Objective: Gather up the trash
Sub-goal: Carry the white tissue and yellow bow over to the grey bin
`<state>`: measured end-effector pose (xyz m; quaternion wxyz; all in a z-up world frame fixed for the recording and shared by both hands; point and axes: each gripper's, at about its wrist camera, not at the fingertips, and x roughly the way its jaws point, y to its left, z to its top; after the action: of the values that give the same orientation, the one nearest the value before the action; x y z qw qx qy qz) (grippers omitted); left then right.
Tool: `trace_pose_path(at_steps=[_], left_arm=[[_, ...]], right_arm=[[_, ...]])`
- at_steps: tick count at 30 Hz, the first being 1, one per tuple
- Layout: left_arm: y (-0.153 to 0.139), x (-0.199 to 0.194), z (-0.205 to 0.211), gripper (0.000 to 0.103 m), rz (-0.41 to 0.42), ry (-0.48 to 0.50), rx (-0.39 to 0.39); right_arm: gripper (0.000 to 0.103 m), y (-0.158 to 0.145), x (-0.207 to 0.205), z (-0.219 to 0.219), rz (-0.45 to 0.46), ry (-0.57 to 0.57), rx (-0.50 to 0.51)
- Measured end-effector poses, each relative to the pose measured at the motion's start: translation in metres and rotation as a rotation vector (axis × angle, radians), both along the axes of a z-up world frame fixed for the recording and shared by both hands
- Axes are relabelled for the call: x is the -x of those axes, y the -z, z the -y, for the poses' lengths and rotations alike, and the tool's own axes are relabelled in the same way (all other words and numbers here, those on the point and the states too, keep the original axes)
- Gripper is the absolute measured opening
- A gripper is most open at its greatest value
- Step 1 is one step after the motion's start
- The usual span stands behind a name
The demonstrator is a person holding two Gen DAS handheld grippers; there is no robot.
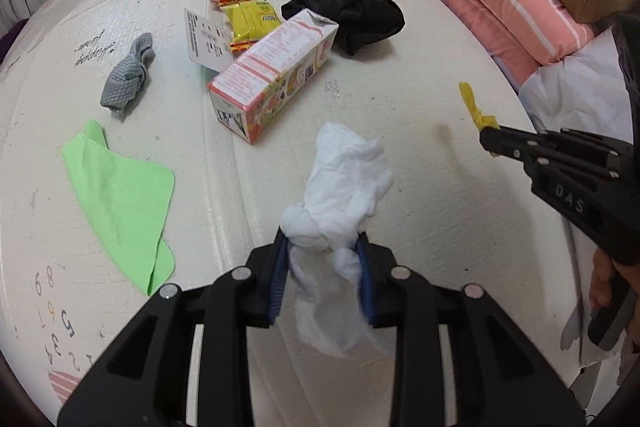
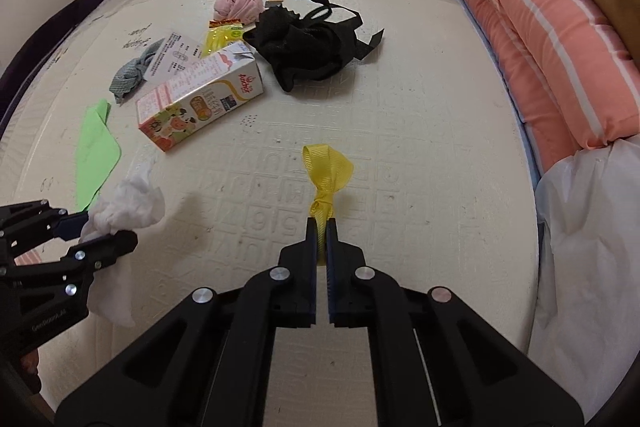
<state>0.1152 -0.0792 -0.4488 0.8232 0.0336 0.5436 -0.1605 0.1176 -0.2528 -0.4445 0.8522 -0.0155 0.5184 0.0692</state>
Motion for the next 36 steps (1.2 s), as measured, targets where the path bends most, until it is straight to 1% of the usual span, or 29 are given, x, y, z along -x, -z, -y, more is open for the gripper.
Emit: trace_pose_path(at_steps=[4, 7, 9, 14, 18, 22, 26, 30, 33, 36], left_arm=[[-0.036, 0.006, -0.013, 0.03, 0.023, -0.001, 0.002], [-0.068, 0.01, -0.023, 0.03, 0.044, -0.014, -0.005], [-0.094, 0.021, -0.034, 0.03, 0.053, -0.038, -0.004], [-0.162, 0.048, -0.072, 0.03, 0.062, -0.142, 0.011], [-0.215, 0.077, -0.114, 0.03, 0.075, -0.249, 0.014], [-0.261, 0.113, -0.164, 0.03, 0.109, -0.362, 0.005], [-0.295, 0.154, -0.224, 0.03, 0.147, -0.494, -0.011], [-0.312, 0.194, -0.294, 0.03, 0.155, -0.635, 0.007], [-0.326, 0.226, -0.354, 0.03, 0.183, -0.73, -0.003], [-0.336, 0.258, -0.422, 0.03, 0.204, -0.804, -0.016]], right_arm=[[0.003, -0.031, 0.016, -0.012, -0.005, -0.024, -0.012], [0.003, -0.065, 0.03, -0.027, -0.001, -0.062, -0.016], [0.003, -0.091, 0.04, -0.037, 0.005, -0.091, -0.022], [0.003, -0.162, 0.068, -0.071, 0.03, -0.182, -0.038], [0.003, -0.217, 0.091, -0.109, 0.055, -0.291, -0.056], [0.003, -0.263, 0.111, -0.157, 0.094, -0.434, -0.058], [0.003, -0.295, 0.126, -0.213, 0.138, -0.576, -0.065], [0.003, -0.313, 0.141, -0.281, 0.165, -0.707, -0.062], [0.003, -0.322, 0.158, -0.342, 0.169, -0.799, -0.076], [0.003, -0.327, 0.175, -0.413, 0.167, -0.873, -0.096]])
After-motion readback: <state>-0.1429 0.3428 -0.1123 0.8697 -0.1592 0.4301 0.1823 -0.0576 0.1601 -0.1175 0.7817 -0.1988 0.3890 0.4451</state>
